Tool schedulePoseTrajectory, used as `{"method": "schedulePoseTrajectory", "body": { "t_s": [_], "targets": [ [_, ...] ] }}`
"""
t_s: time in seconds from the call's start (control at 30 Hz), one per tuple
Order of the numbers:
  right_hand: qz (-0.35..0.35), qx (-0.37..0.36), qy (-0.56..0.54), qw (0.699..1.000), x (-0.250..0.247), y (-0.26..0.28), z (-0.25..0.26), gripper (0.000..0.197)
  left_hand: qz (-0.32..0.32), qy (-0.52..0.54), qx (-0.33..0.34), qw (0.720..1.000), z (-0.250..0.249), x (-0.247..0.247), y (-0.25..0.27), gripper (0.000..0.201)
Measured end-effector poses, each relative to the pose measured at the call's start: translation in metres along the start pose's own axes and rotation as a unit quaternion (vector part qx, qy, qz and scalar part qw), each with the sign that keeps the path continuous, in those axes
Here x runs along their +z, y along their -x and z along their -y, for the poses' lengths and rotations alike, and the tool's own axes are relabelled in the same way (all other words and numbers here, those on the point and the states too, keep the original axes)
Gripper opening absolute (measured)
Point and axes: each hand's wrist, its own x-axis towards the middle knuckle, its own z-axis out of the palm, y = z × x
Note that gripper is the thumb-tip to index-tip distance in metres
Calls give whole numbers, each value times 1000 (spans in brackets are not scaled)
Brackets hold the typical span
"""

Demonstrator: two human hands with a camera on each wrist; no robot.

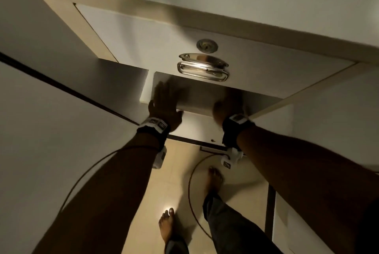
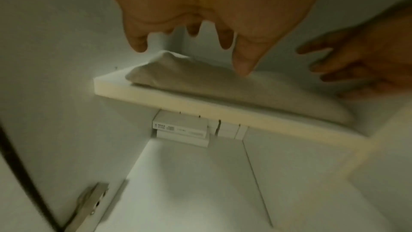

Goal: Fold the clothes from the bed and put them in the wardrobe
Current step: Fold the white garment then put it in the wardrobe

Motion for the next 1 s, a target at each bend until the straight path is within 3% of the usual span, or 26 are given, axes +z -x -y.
{"method": "schedulePoseTrajectory", "body": {
  "t_s": [0.03, 0.1, 0.2, 0.3, 0.4, 0.5, 0.6, 0.7, 0.8, 0.87, 1.0],
  "targets": [
    [-5, -29, 30, 999, 10, 4, -1, 68, 54, -10, 4, 998, -5, 12, 5, 91],
    [62, -67, 86, 992, 30, 9, -9, 85, 95, -24, -3, 995, -6, 25, 18, 96],
    [96, -74, 118, 986, 44, 9, -29, 97, 66, -37, 9, 997, 5, 28, 14, 102],
    [95, -97, 138, 981, 43, 4, -41, 101, 102, -59, 24, 993, 10, 19, 8, 101],
    [102, -97, 121, 983, 31, 16, -43, 97, 79, -57, 14, 995, 11, 3, 22, 97],
    [121, -86, 83, 986, 17, 53, -52, 97, 95, -7, -41, 995, 1, -5, 64, 93],
    [135, -43, 34, 989, 10, 100, -60, 96, 123, 77, -50, 988, -13, -1, 126, 91],
    [105, -12, -9, 994, 8, 152, -71, 92, 132, 142, -20, 981, -29, 0, 181, 88],
    [57, -8, -41, 998, 8, 209, -73, 89, 132, 139, 34, 981, -41, -5, 220, 81],
    [9, 17, -72, 997, 10, 254, -75, 84, 165, 142, 56, 974, -46, -8, 248, 73],
    [-85, 76, -110, 987, 23, 336, -86, 40, 269, 204, 58, 940, -46, 0, 297, 53]
  ]
}}
